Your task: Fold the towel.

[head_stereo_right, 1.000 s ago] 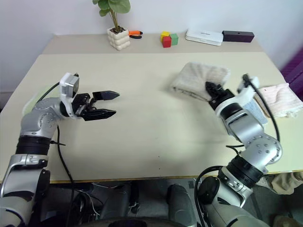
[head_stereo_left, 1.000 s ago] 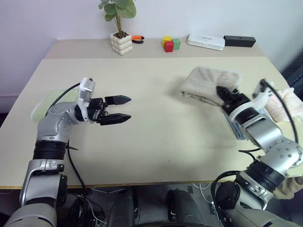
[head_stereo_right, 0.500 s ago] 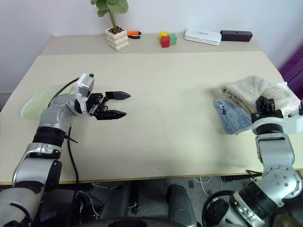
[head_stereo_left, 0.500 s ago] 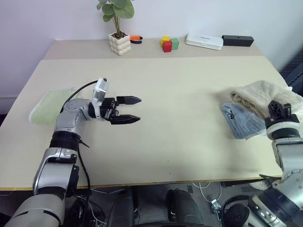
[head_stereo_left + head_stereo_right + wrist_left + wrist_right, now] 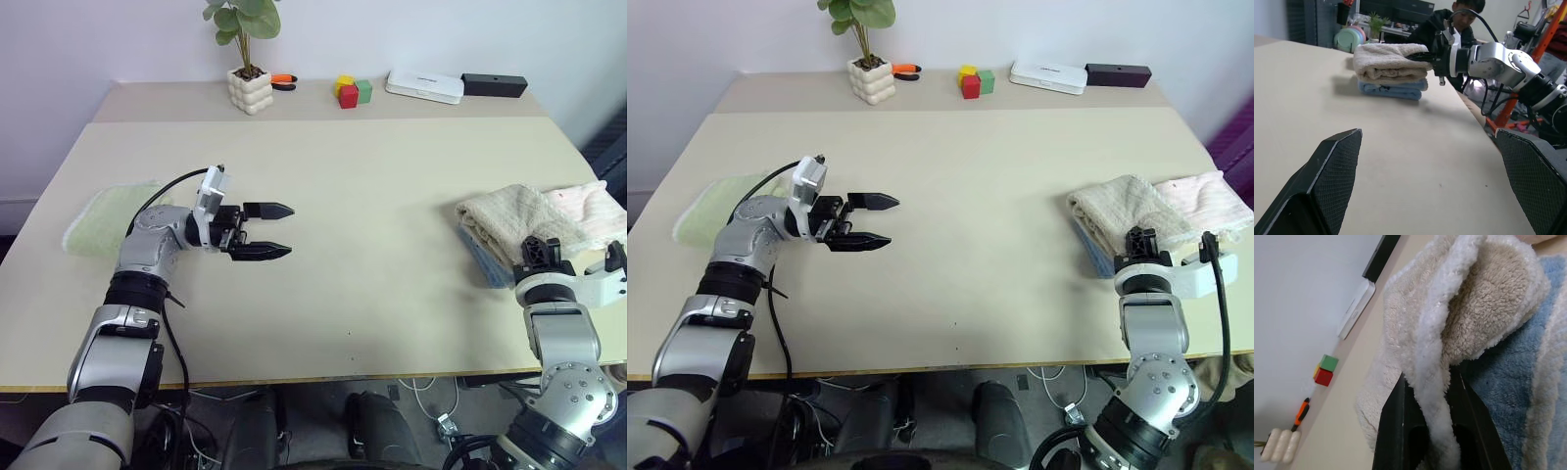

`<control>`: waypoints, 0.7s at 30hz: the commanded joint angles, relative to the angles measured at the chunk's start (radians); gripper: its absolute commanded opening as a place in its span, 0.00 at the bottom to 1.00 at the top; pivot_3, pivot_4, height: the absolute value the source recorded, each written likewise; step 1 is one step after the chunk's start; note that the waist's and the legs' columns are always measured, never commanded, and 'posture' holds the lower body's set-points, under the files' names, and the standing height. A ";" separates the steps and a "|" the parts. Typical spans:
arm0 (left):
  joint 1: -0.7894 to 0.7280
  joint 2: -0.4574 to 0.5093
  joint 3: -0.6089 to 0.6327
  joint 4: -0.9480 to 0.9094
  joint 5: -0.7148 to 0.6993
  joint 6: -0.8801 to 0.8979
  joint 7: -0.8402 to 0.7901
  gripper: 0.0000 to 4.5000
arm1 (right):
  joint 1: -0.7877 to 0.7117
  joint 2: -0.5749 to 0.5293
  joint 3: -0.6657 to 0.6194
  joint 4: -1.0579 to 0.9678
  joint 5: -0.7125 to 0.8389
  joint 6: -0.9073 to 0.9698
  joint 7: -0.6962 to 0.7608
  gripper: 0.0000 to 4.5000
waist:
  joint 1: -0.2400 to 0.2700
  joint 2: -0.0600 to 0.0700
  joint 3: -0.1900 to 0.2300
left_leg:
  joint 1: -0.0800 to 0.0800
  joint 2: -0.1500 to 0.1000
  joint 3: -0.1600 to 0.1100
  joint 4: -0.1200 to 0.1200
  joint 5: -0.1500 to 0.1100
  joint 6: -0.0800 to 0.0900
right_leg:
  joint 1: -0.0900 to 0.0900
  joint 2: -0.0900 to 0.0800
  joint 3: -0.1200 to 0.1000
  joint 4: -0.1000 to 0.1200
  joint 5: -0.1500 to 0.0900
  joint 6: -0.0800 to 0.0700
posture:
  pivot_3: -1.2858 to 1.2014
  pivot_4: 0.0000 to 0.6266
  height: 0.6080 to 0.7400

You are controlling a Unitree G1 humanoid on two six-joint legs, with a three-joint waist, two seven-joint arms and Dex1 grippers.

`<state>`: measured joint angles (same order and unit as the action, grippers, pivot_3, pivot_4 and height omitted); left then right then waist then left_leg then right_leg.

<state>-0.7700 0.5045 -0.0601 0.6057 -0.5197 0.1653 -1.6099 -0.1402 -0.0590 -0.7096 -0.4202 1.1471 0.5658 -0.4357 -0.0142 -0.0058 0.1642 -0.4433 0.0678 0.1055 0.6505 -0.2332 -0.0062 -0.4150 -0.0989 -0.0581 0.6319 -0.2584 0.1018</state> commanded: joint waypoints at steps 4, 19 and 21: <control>0.009 0.016 0.030 -0.053 -0.001 0.006 -0.004 1.00 | 0.011 -0.037 0.024 0.002 -0.025 -0.067 -0.004 0.01 | 0.000 0.000 0.000 | 0.000 0.000 0.000 0.000 0.000 0.000 | 0.000 0.000 0.000 0.000 0.000 0.000 | 0.52 0.24 0.96; 0.018 -0.016 0.039 -0.068 0.008 0.014 0.004 1.00 | 0.077 -0.149 0.047 -0.011 -0.172 -0.110 -0.009 1.00 | 0.002 0.000 0.000 | 0.000 0.000 0.000 0.001 0.000 0.000 | 0.000 0.000 0.000 0.000 0.000 0.000 | 0.52 0.24 0.96; 0.016 -0.026 0.039 -0.068 0.006 0.018 0.005 1.00 | 0.105 -0.159 0.066 -0.039 -0.261 -0.107 -0.052 1.00 | 0.003 0.000 0.000 | 0.000 0.000 0.000 0.001 0.000 0.000 | 0.001 0.000 0.000 0.000 0.000 0.000 | 0.52 0.24 0.96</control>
<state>-0.7495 0.4801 -0.0430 0.5681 -0.5100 0.1806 -1.6073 -0.0501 -0.1999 -0.6481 -0.4000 0.9487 0.4727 -0.4609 -0.0115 -0.0058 0.1642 -0.4431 0.0677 0.1055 0.6511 -0.2332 -0.0061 -0.4145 -0.0989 -0.0581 0.6320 -0.2584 0.1019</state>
